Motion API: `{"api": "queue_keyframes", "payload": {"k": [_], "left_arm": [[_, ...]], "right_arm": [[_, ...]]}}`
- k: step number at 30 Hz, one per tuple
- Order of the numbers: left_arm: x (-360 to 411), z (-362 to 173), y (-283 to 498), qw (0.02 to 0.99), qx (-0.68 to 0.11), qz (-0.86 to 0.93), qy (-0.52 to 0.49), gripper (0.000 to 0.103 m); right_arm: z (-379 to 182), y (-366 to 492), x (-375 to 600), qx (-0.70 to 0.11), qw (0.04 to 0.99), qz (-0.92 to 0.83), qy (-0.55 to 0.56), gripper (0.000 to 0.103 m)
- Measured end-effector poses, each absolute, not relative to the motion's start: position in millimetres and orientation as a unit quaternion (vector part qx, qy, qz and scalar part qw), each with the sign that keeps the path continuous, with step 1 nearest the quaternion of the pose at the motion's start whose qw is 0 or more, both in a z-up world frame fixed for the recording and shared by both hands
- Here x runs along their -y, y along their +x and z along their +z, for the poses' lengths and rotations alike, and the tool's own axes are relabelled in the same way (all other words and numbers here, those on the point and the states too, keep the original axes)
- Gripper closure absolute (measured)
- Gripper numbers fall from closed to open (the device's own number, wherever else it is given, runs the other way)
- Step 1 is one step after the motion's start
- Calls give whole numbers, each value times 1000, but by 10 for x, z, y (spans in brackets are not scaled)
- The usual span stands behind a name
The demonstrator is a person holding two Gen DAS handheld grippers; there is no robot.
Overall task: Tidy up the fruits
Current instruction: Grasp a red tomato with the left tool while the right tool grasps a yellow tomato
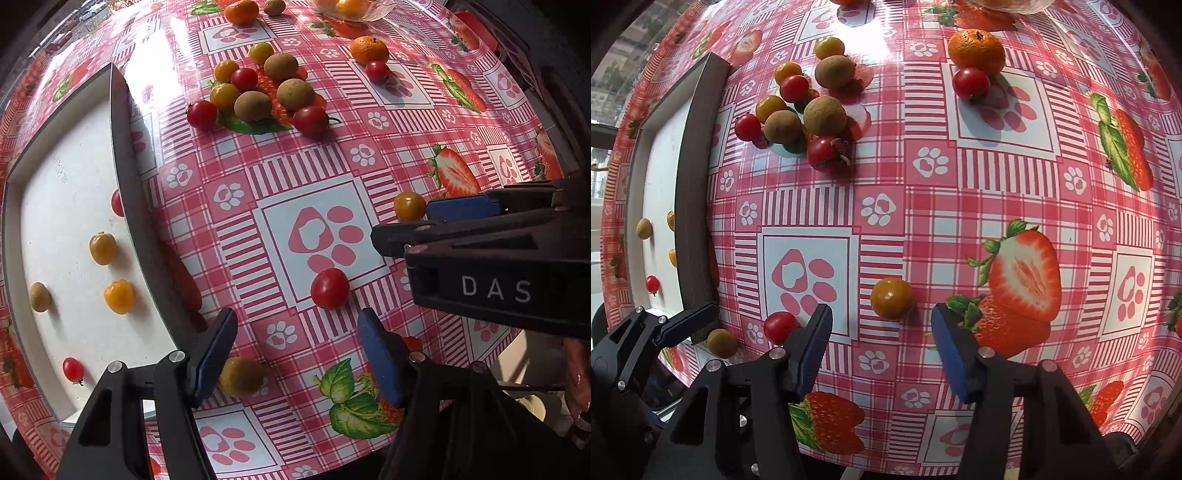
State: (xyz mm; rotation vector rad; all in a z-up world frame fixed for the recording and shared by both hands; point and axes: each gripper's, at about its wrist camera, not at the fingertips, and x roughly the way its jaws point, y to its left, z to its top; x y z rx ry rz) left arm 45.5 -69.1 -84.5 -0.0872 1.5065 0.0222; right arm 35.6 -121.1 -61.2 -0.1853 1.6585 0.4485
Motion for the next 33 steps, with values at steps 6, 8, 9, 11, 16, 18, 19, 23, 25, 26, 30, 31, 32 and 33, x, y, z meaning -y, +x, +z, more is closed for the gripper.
{"api": "queue_keyframes", "payload": {"k": [6, 8, 9, 11, 16, 18, 19, 23, 25, 26, 30, 31, 32, 33], "left_arm": [[710, -913, 514, 726, -687, 15, -41, 34], [727, -931, 535, 725, -687, 14, -40, 34], [739, -949, 560, 724, -688, 13, -39, 34], [768, -960, 590, 725, -688, 16, -33, 34], [805, -979, 641, 726, -687, 19, -23, 34], [822, -989, 651, 726, -687, 28, -12, 43], [840, -971, 661, 726, -687, 32, -4, 46], [785, -922, 624, 727, -685, 34, -13, 75], [726, -916, 620, 726, -686, 28, -37, 79], [678, -908, 613, 726, -685, 25, -53, 79], [579, -846, 604, 727, -680, 22, -92, 79], [565, -824, 599, 728, -678, 24, -97, 79], [548, -798, 597, 729, -676, 25, -100, 79], [493, -773, 618, 731, -675, 26, -103, 79]], "right_arm": [[-589, 292, 1052, -726, 652, 202, -89, 60], [-581, 292, 1062, -725, 652, 205, -86, 62], [-588, 318, 1086, -725, 652, 207, -87, 62], [-583, 345, 1105, -723, 652, 209, -88, 62], [-587, 351, 1138, -722, 654, 207, -84, 70], [-589, 354, 1162, -724, 653, 207, -80, 79], [-596, 371, 1169, -724, 653, 209, -77, 79], [-628, 391, 1228, -724, 653, 209, -71, 79], [-643, 401, 1265, -725, 653, 208, -66, 79], [-645, 400, 1282, -725, 653, 208, -64, 79], [-634, 392, 1355, -725, 654, 207, -55, 79], [-620, 386, 1374, -725, 654, 208, -51, 79], [-592, 378, 1397, -725, 655, 209, -48, 79], [-577, 378, 1421, -724, 655, 210, -45, 79]]}}
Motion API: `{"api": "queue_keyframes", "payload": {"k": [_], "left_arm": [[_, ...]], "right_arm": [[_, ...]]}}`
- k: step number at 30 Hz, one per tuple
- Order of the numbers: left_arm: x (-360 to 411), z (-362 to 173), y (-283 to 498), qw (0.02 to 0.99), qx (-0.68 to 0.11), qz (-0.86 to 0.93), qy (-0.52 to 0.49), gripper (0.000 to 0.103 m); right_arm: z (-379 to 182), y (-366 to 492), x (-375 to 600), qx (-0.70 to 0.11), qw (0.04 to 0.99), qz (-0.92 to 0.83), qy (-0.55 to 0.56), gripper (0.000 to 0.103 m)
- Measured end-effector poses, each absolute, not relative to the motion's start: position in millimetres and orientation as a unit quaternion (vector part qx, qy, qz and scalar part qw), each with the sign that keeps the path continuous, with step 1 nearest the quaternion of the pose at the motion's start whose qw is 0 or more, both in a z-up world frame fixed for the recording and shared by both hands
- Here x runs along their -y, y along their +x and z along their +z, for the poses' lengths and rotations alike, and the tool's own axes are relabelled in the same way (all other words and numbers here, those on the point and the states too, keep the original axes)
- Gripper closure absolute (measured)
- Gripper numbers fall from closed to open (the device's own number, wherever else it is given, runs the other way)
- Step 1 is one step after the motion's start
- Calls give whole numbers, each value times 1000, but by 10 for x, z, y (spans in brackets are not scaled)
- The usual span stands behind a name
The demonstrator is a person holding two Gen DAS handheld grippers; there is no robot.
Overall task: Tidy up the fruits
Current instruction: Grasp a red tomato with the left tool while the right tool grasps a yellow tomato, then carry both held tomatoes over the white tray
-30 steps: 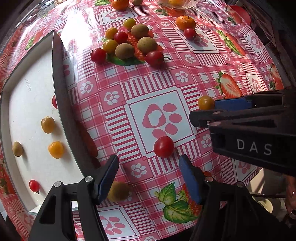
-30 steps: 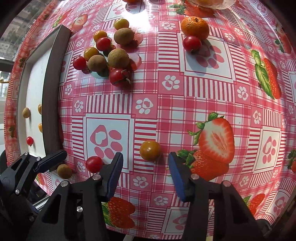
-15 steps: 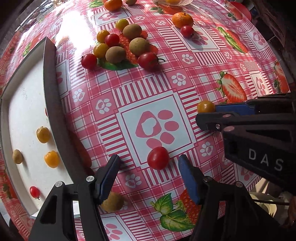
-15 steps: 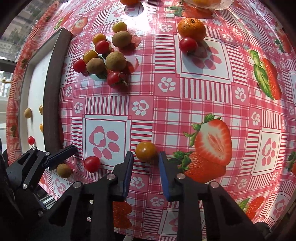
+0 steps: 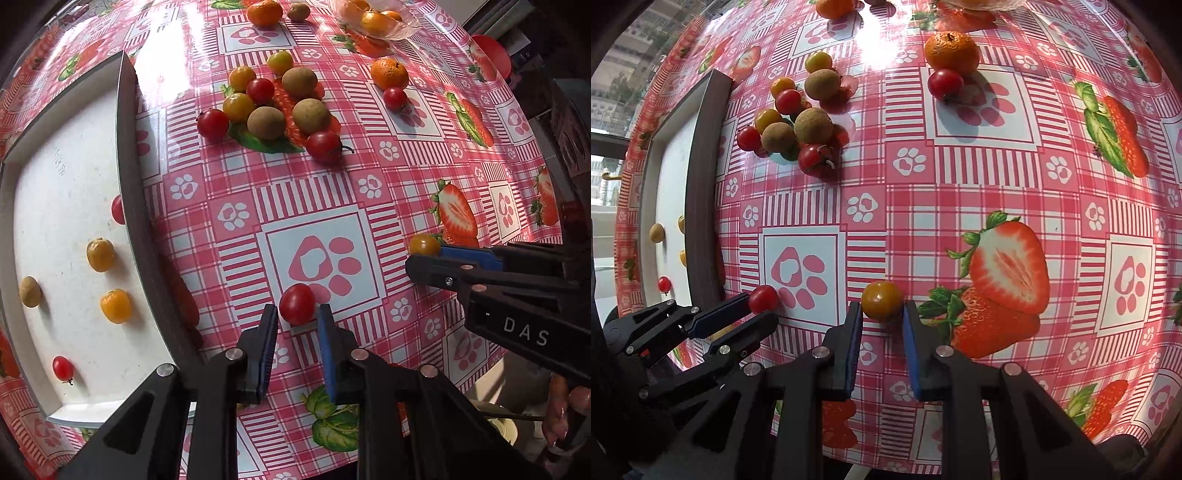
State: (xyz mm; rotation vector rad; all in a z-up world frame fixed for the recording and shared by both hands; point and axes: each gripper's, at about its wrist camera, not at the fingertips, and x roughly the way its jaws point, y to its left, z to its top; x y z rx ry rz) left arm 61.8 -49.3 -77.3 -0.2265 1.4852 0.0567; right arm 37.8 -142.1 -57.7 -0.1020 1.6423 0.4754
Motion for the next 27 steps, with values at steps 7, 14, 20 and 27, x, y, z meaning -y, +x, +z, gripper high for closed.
{"api": "queue_keyframes", "payload": {"k": [7, 14, 20, 27], "left_arm": [[368, -573, 621, 745, -658, 24, -111, 79], [331, -554, 511, 747, -653, 25, -122, 79], [201, -569, 519, 747, -652, 42, -122, 79], [174, -752, 609, 740, -663, 69, -90, 62]], "right_arm": [[-421, 412, 1577, -721, 660, 211, -35, 79], [-294, 452, 1635, -718, 663, 208, -39, 79], [-272, 399, 1539, -716, 666, 206, -36, 79], [-287, 380, 1482, -718, 664, 206, -39, 79]]}}
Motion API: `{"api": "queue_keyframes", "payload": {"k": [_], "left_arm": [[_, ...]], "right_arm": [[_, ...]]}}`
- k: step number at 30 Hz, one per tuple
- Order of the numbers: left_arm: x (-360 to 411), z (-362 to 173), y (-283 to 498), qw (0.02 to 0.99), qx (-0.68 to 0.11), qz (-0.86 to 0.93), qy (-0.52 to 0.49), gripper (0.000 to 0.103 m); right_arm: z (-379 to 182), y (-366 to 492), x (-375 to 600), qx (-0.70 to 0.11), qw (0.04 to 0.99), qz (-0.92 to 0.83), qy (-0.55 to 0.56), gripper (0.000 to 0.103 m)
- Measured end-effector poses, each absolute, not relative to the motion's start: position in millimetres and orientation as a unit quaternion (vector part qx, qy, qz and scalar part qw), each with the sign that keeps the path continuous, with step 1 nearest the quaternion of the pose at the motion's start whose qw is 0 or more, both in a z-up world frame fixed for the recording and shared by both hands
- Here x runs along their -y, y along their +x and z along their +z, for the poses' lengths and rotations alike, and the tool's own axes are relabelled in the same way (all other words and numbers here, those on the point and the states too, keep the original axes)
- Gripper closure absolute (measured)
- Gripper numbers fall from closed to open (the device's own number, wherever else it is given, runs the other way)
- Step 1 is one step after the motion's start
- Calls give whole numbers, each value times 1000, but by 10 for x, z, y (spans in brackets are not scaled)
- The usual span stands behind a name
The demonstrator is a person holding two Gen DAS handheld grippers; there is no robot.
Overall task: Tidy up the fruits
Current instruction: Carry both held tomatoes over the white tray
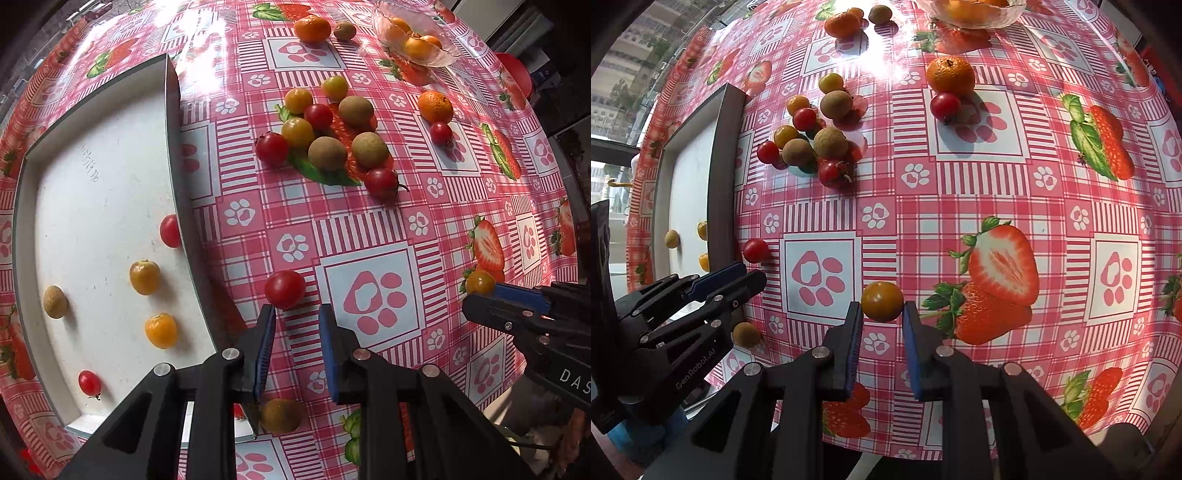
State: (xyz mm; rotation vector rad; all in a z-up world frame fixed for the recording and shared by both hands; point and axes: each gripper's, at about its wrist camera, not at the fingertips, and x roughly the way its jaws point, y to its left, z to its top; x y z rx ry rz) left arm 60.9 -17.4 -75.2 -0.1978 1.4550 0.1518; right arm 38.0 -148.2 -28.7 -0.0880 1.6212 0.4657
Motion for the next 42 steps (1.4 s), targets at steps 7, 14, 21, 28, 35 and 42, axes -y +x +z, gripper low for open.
{"api": "queue_keyframes", "payload": {"k": [7, 14, 21, 28, 35, 42], "left_arm": [[201, -816, 716, 750, -653, 86, -67, 46], [220, -923, 689, 739, -665, 94, -54, 78], [172, -889, 548, 732, -669, 70, -111, 78], [78, -658, 511, 744, -653, 68, -126, 78], [-67, -369, 568, 765, -627, 75, -127, 78], [-430, -242, 370, 771, -610, 108, -146, 78]], "right_arm": [[-314, 371, 1507, -719, 664, 204, -31, 79], [-339, 385, 1602, -720, 664, 201, -20, 79], [-340, 393, 1691, -721, 665, 197, -8, 79], [-279, 435, 1652, -716, 668, 203, -6, 79], [-163, 494, 1435, -707, 671, 222, -20, 79], [-63, 501, 1016, -697, 669, 253, -44, 79]]}}
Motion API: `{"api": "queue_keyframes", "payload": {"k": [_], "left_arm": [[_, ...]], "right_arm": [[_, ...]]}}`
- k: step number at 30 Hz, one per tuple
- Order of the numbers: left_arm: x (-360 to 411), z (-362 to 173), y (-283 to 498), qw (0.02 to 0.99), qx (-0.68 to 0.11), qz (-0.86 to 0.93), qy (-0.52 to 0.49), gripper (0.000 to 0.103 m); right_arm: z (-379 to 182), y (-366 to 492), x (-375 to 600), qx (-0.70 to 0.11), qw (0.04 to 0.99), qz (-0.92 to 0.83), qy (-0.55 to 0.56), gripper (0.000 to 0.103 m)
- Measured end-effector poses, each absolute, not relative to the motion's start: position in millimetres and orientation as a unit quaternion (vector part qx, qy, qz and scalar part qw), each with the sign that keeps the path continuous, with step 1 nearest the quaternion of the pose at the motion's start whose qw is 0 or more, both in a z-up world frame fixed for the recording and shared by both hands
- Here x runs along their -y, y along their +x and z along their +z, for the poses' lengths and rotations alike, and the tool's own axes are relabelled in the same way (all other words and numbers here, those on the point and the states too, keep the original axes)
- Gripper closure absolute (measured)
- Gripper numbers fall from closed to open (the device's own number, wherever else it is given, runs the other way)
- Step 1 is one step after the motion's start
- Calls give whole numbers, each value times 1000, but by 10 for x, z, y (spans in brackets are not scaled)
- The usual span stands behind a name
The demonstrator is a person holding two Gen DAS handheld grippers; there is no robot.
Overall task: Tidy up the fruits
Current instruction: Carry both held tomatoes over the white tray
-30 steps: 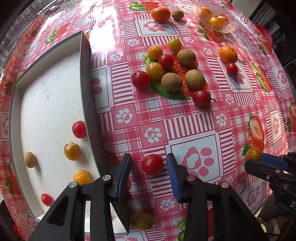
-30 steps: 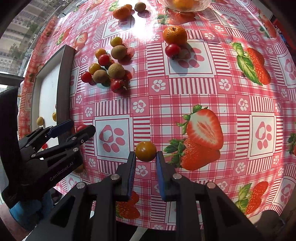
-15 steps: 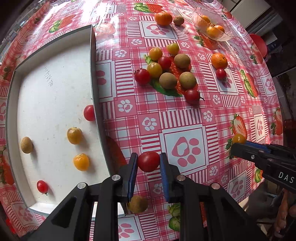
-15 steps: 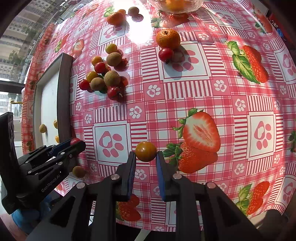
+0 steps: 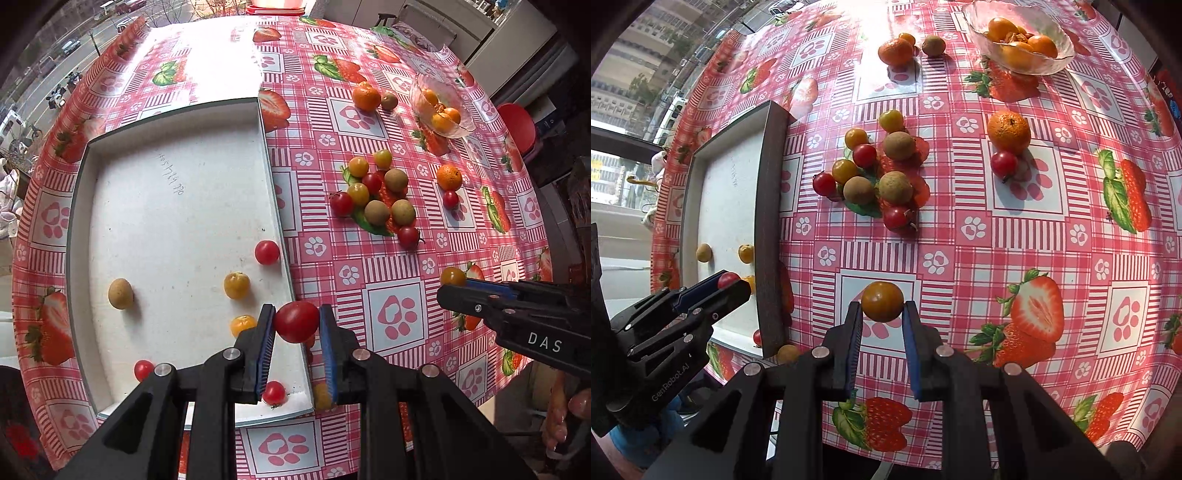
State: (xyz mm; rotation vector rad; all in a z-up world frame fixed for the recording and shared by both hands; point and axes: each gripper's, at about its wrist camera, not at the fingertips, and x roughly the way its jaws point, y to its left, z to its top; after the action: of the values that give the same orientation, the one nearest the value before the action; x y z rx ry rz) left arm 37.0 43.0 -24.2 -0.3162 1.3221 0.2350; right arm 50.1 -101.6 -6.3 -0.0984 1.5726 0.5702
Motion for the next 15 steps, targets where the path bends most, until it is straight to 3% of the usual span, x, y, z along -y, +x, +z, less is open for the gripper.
{"api": "queue_keyframes", "payload": {"k": [15], "left_arm": [[-1262, -463, 26, 756, -605, 178, -173, 78]], "right_arm": [[-59, 363, -243, -685, 637, 337, -103, 79]]}}
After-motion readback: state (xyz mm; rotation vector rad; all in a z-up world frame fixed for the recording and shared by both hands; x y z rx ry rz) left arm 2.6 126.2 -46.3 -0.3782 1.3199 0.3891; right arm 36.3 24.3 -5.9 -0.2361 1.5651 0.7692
